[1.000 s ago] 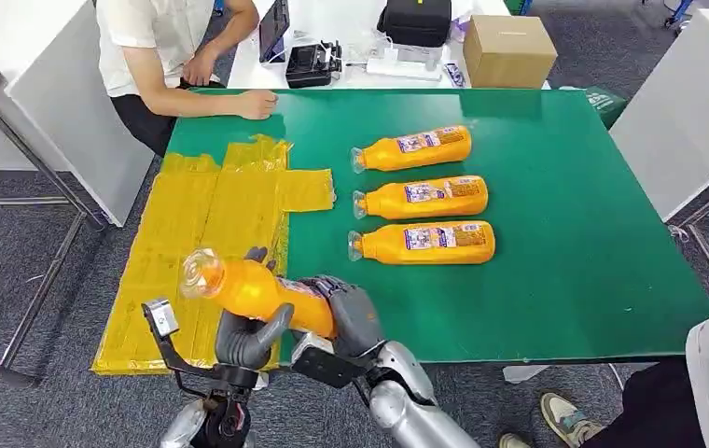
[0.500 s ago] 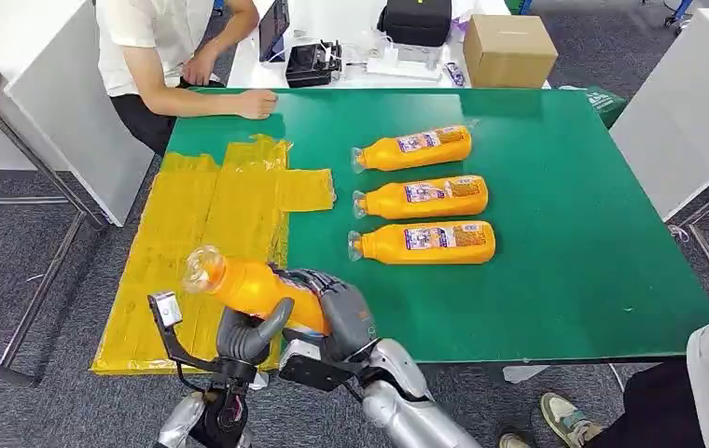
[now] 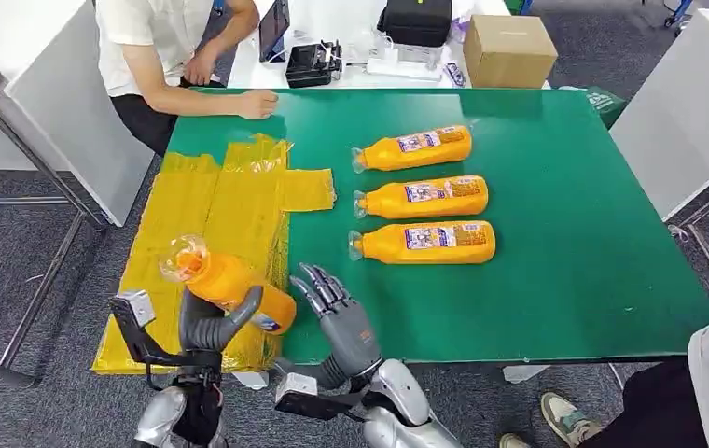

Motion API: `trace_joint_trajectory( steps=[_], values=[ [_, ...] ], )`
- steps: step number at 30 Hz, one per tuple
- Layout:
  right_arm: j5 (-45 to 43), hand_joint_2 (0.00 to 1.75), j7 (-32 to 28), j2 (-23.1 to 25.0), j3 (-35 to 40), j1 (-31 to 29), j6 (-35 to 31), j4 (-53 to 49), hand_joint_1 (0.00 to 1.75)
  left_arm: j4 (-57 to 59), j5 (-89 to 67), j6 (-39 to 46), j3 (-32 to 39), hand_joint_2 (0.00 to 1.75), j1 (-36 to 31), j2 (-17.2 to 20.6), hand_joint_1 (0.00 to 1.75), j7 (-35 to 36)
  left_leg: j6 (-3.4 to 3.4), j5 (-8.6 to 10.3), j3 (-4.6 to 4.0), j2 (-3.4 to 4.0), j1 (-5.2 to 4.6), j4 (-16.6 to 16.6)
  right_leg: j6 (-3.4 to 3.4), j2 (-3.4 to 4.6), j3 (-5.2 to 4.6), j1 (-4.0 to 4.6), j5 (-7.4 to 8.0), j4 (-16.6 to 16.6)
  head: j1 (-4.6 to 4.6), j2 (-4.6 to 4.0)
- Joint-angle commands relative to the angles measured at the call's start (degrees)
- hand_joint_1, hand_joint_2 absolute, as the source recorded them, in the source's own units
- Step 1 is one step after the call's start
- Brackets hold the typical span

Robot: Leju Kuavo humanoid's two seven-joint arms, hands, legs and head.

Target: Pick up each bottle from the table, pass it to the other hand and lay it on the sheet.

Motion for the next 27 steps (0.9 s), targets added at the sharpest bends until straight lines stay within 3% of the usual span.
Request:
trace_joint_trajectory(
  steps=[1,6,10,11,15,19,27],
  values=[
    [1.23,0.00,0.37,-3.72,-3.94,3.67,-0.41,-4.69,0.00,5.44,-24.64,13.73,4.62,1.75,-6.29,2.29,1.75,-2.55,-0.03,0.03,0.21,-0.13,-0.04,-0.12,-0.05,-0.25,0.23,-0.02,-0.05,-0.06,0.00,0.00],
    [2.41,0.00,-2.06,-2.91,-7.29,7.07,2.81,-7.63,0.00,11.86,-60.80,19.97,7.24,1.75,-10.73,3.67,1.75,7.94,-0.02,0.06,0.10,-0.19,-0.02,-0.09,-0.03,-0.25,0.12,-0.01,-0.02,-0.04,-0.02,0.00],
    [2.42,0.00,-2.15,-2.77,-7.34,7.10,2.98,-7.66,0.00,12.19,-61.10,19.79,7.69,1.75,-10.96,3.31,1.75,7.97,-0.01,0.03,0.07,-0.12,-0.01,-0.06,-0.02,-0.15,0.08,0.00,0.01,-0.03,0.00,0.00],
    [2.42,0.00,-2.48,-2.42,-7.61,7.10,3.44,-7.66,0.00,14.43,-70.16,19.69,6.83,1.75,-12.00,4.14,1.75,12.70,-0.02,0.04,0.21,-0.11,-0.04,-0.11,-0.04,-0.19,0.20,-0.03,0.00,-0.05,-0.02,0.00],
    [2.22,0.00,-3.22,-2.08,-8.67,8.26,5.74,-9.09,0.00,27.00,-86.71,9.87,6.10,1.75,-20.55,6.70,1.75,21.59,-0.04,0.08,0.15,-0.27,-0.01,-0.10,-0.05,-0.34,0.19,0.00,-0.02,-0.04,0.02,0.00],
    [-0.71,0.00,-5.92,-0.98,-9.24,7.84,6.97,-6.41,0.00,45.82,-86.95,-1.17,6.22,1.75,-32.61,7.19,1.75,21.59,-0.10,0.20,0.13,-0.43,0.00,-0.10,-0.08,-0.54,0.20,0.02,0.02,-0.03,0.00,0.00],
    [-3.51,0.00,-8.12,0.75,-8.48,7.04,8.08,-2.63,0.00,56.46,-88.04,-5.31,4.91,1.75,-38.06,5.75,1.75,22.16,-0.14,0.23,0.15,-0.26,0.01,-0.09,-0.03,-0.36,0.21,0.01,0.03,0.02,0.00,0.00]
  ],
)
